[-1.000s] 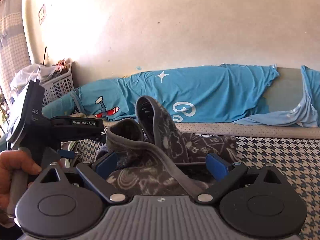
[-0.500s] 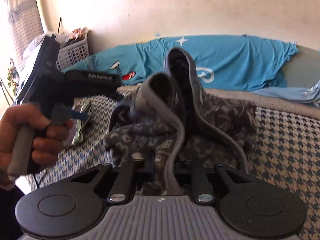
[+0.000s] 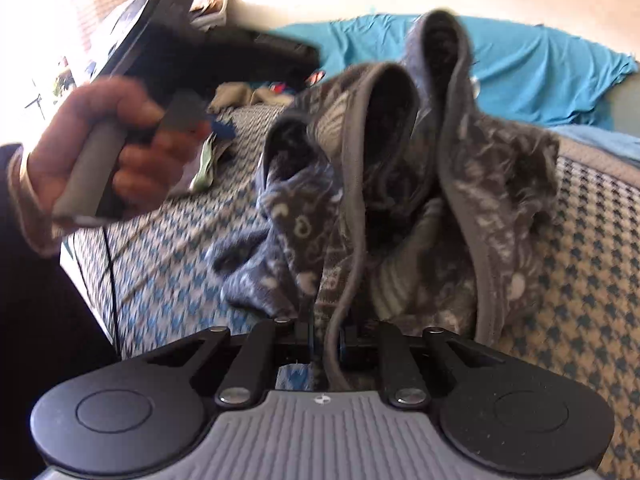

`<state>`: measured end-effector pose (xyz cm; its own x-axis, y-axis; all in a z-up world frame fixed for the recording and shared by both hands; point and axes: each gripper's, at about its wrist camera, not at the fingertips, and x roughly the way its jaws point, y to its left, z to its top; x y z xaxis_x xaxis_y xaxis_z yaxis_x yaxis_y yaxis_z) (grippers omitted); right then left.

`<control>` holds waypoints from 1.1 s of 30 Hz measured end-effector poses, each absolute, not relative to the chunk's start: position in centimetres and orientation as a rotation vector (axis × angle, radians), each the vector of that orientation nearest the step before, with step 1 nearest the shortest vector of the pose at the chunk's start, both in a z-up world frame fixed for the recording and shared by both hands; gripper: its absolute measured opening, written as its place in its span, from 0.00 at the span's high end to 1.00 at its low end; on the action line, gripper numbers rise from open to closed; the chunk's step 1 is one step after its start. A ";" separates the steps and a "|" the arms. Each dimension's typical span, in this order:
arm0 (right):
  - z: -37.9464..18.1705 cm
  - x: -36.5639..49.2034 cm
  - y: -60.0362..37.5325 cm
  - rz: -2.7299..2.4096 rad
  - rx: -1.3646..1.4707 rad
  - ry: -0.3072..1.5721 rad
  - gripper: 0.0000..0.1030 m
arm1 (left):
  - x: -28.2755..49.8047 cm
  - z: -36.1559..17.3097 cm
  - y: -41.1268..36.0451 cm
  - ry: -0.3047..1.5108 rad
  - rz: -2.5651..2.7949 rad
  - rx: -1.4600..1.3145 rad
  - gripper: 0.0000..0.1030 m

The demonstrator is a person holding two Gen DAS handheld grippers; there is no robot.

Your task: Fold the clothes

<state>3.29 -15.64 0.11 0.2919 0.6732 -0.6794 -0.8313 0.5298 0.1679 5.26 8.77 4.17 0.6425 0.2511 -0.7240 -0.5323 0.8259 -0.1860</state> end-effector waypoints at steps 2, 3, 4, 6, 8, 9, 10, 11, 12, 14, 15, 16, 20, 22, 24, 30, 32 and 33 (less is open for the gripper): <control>-0.3 2.8 -15.7 1.030 -0.246 0.796 0.88 | 5.3 4.1 7.9 0.756 0.432 -0.382 0.00; -0.4 2.7 -15.7 1.040 -0.249 0.806 0.88 | 5.3 4.0 7.4 0.764 0.411 -0.370 0.00; -0.5 2.5 -15.8 1.052 -0.250 0.817 0.88 | 5.3 3.9 7.0 0.773 0.388 -0.358 0.00; -0.8 2.1 -15.9 1.070 -0.261 0.832 0.88 | 5.3 3.6 5.7 0.796 0.338 -0.319 0.00; -1.2 1.5 -16.0 1.077 -0.281 0.836 0.88 | 5.2 3.1 4.4 0.821 0.306 -0.262 0.00; -1.2 1.4 -15.9 1.075 -0.288 0.838 0.88 | 5.1 2.7 3.9 0.834 0.298 -0.236 0.00; -1.1 1.4 -15.9 1.070 -0.292 0.839 0.87 | 5.0 2.4 3.5 0.845 0.295 -0.215 0.00; -1.0 1.3 -16.0 1.066 -0.293 0.839 0.85 | 4.7 2.1 3.2 0.851 0.293 -0.200 0.00; -0.8 1.5 -16.3 1.061 -0.286 0.841 0.85 | 4.5 1.8 3.1 0.852 0.292 -0.190 0.00; 0.0 1.7 -16.7 1.052 -0.270 0.835 0.85 | 3.9 1.6 3.3 0.849 0.286 -0.187 0.00; 0.4 1.9 -17.1 1.048 -0.262 0.825 0.85 | 3.7 1.5 3.4 0.847 0.281 -0.191 0.00; 0.9 2.1 -17.6 1.042 -0.249 0.810 0.84 | 3.4 1.5 3.7 0.847 0.277 -0.202 0.00; 2.5 2.9 -19.2 1.007 -0.196 0.757 0.72 | 2.9 1.2 4.9 0.856 0.273 -0.264 0.00; 3.2 3.3 -19.8 0.985 -0.172 0.735 0.69 | 2.5 1.0 5.2 0.859 0.272 -0.290 0.00; 4.1 4.2 -20.8 0.970 -0.145 0.720 0.67 | 2.2 0.7 5.3 0.861 0.272 -0.309 0.00; 5.8 4.9 -20.3 0.996 -0.151 0.680 0.58 | 1.5 0.3 5.8 0.865 0.267 -0.330 0.00; 6.1 4.9 -20.1 0.996 -0.189 0.651 0.53 | 1.4 0.1 6.0 0.870 0.262 -0.333 0.00; 6.3 4.8 -20.1 0.997 -0.204 0.640 0.52 | 1.3 0.1 6.0 0.872 0.261 -0.333 0.00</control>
